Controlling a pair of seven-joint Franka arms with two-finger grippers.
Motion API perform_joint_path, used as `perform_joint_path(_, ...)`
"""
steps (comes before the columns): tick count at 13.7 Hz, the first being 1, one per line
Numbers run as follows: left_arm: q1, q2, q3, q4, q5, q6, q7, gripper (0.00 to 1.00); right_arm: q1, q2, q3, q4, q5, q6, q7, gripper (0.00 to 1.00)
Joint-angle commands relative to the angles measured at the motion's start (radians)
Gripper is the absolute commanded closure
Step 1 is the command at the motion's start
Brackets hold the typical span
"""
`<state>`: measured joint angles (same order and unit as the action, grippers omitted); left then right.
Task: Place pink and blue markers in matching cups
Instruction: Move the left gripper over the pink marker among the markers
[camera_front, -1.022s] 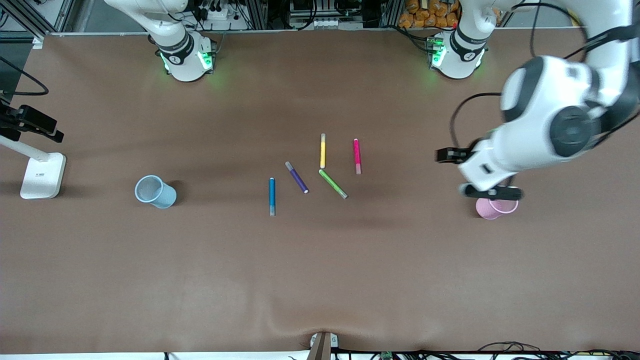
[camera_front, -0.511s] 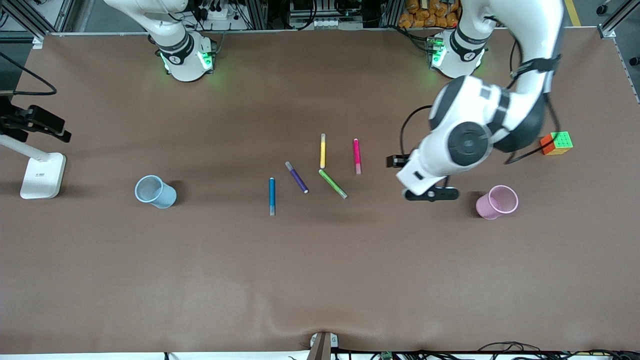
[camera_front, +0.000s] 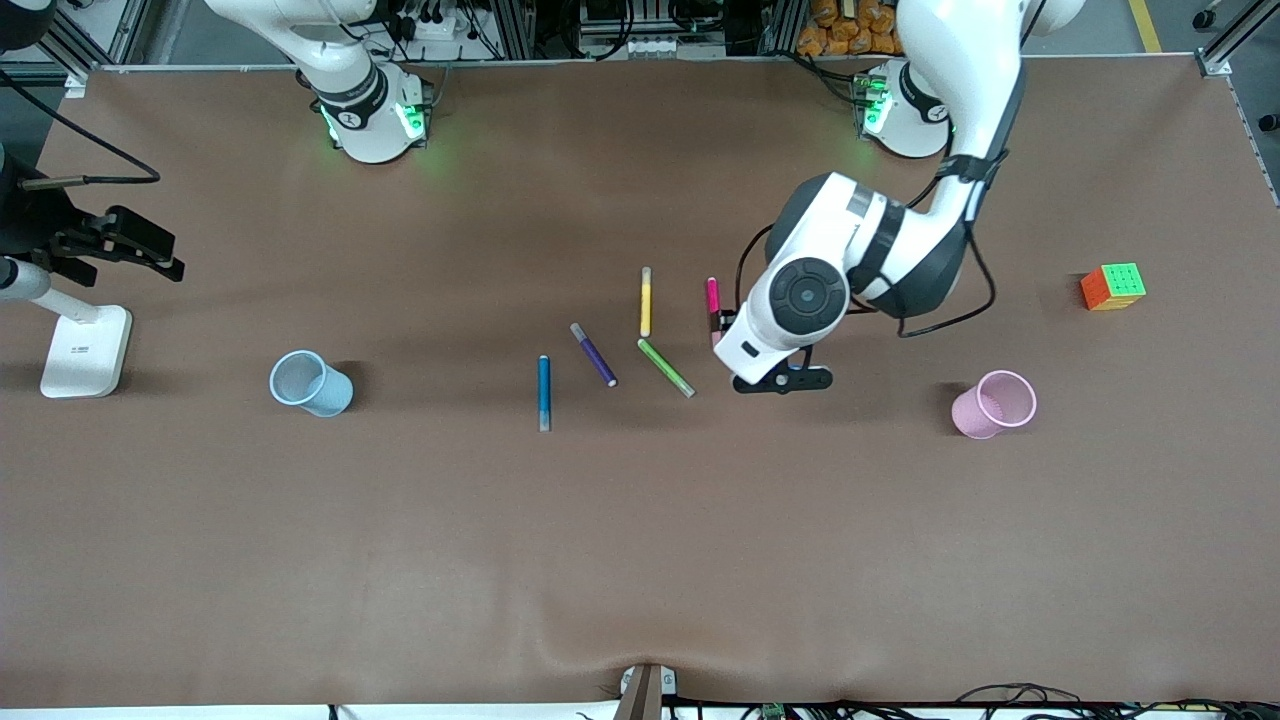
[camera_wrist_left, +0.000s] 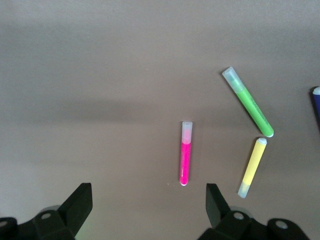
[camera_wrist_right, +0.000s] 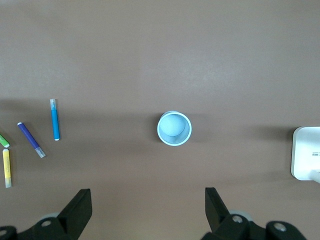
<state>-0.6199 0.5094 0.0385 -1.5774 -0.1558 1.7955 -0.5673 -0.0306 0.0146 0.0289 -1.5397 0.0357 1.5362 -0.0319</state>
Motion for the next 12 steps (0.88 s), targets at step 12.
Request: perform_joint_path(12, -0.112, 0.113, 0.006, -0.173, -0.021, 0.375, -0.124, 0.20, -0.124, 0.074, -0.003, -0.002, -0.042, 0.194, -0.003, 0.00)
